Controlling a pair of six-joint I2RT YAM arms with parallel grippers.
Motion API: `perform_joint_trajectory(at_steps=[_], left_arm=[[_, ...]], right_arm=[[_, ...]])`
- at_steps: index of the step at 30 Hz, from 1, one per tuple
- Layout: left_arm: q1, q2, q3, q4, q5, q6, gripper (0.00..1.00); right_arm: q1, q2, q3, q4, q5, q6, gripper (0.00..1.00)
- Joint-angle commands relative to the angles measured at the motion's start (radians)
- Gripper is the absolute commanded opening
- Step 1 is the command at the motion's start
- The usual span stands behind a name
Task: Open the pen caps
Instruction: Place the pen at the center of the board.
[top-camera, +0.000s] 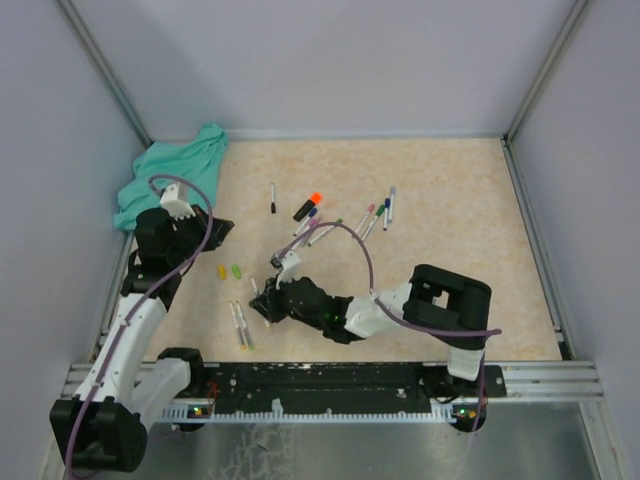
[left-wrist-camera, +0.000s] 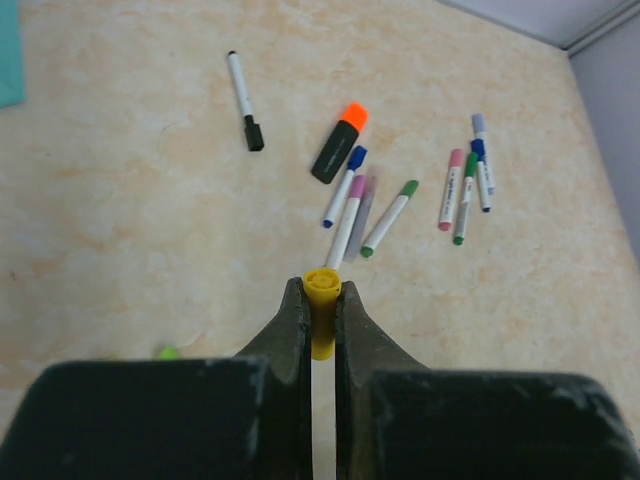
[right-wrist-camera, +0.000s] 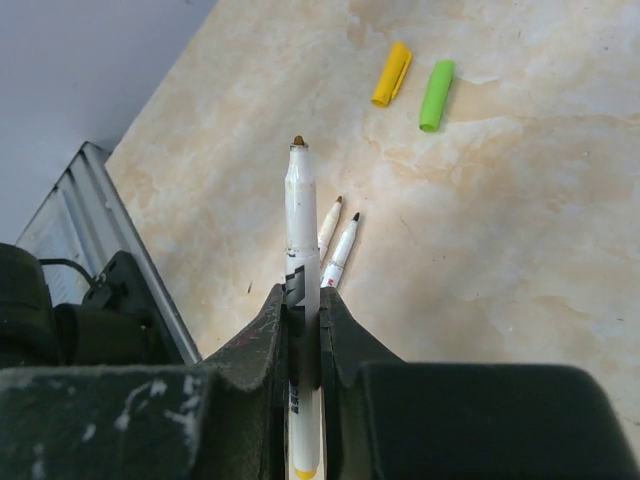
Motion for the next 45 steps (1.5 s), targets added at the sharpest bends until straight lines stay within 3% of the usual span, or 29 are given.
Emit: perform_joint_trajectory(at_steps=[1,14,29,45], left_arm=[[-0.015,-0.046,-0.016,-0.066,-0.12,0.068,0.0],[-0.018,-0.011,0.001,-0.121,-0.249,0.006,0.0],[-0.019,-0.007,-0.001,-0.121,-0.247,-0.004,0.0],[-0.017,-0.006,0.0,-0.121,-0.242,-0.004,0.0]], right_arm=[[0.036,-0.016,0.105,-0.205,0.168,-0.053,0.0],[0.053,0.119,0.335,-0.522,0.281,0.059,0.0],[0.069,0.208,0.465,-0.689,0.26,0.063,0.05],[0.083,0.238,0.516,-0.765,0.283,0.074,0.18]])
